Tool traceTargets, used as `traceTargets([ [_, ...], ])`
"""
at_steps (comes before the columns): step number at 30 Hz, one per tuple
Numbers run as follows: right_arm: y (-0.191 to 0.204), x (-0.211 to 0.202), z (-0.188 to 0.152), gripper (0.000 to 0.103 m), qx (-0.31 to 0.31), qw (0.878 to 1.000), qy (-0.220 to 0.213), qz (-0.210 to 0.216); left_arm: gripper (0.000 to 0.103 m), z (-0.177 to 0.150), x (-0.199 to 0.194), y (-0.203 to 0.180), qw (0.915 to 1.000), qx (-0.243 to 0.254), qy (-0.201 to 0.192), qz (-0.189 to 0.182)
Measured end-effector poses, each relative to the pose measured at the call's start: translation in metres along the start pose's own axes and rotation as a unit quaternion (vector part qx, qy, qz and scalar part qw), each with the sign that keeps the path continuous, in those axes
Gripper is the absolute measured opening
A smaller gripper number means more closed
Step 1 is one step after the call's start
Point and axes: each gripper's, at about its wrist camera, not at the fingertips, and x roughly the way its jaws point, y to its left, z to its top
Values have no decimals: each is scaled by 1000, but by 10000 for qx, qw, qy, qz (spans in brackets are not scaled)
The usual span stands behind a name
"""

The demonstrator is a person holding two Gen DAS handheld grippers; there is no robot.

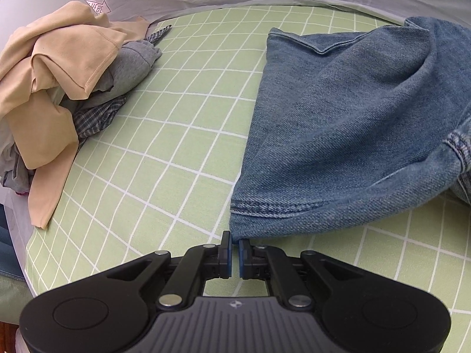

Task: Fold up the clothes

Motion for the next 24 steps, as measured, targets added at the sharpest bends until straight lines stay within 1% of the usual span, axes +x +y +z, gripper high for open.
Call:
traceTargets([
  [4, -2, -1, -25, 76, 174, 9995, 217, 115, 4, 0, 0, -4, 9999, 106, -19, 64],
  [7, -6, 1, -26, 76, 253, 9992, 240, 206, 3, 0, 0, -6, 9998, 179, -32, 107],
  [8, -7, 2, -24, 73, 256, 9990, 248, 271, 3, 0, 0, -5, 9998, 157, -30, 83],
  [9, -7, 1, -23, 56, 235, 9987, 224, 388, 3, 1, 0, -5, 9999, 135, -28, 59],
  [10, -7, 0, -21, 34, 201, 9981, 186, 559, 3, 1, 0, -4, 9999, 113, -26, 35],
  [11, -5, -1, -19, 29, 146, 9982, 120, 575, 3, 1, 0, -3, 10000, 91, -24, 12],
  [12, -3, -4, -16, 16, 49, 9987, 1, 502, 3, 2, 0, -2, 10000, 69, -22, -12],
  [13, -2, -9, -12, 11, -63, 9986, -156, 496, 4, 2, 0, -1, 10000, 47, -20, -36],
  [14, 0, -14, -9, 10, -172, 9981, -322, 487, 4, 2, 0, 0, 10000, 25, -18, -60],
  [16, -3, -31, 2, 9, -355, 9955, -785, 397, 6, 3, 0, 1, 9999, -19, -14, -107],
  [17, -6, -41, 9, 9, -450, 9932, -1022, 331, 11, 3, -1, 2, 9999, -45, -16, -162],
  [19, -14, -61, 23, 9, -633, 9870, -1475, 95, 18, 6, -6, 3, 9979, -143, -65, -630],
  [20, -19, -69, 30, 8, -692, 9834, -1676, -106, 23, 7, -10, 0, 9962, -142, -113, -851],
  [21, -25, -77, 36, 8, -751, 9789, -1876, -306, 31, 8, -14, -4, 9941, -93, -177, -1065],
  [23, -35, -92, 45, 8, -909, 9675, -2258, -682, 37, 11, -26, -18, 9875, 41, -360, -1536],
  [24, -40, -100, 50, 8, -1039, 9584, -2488, -933, 41, 12, -32, -24, 9831, 108, -451, -1770],
])
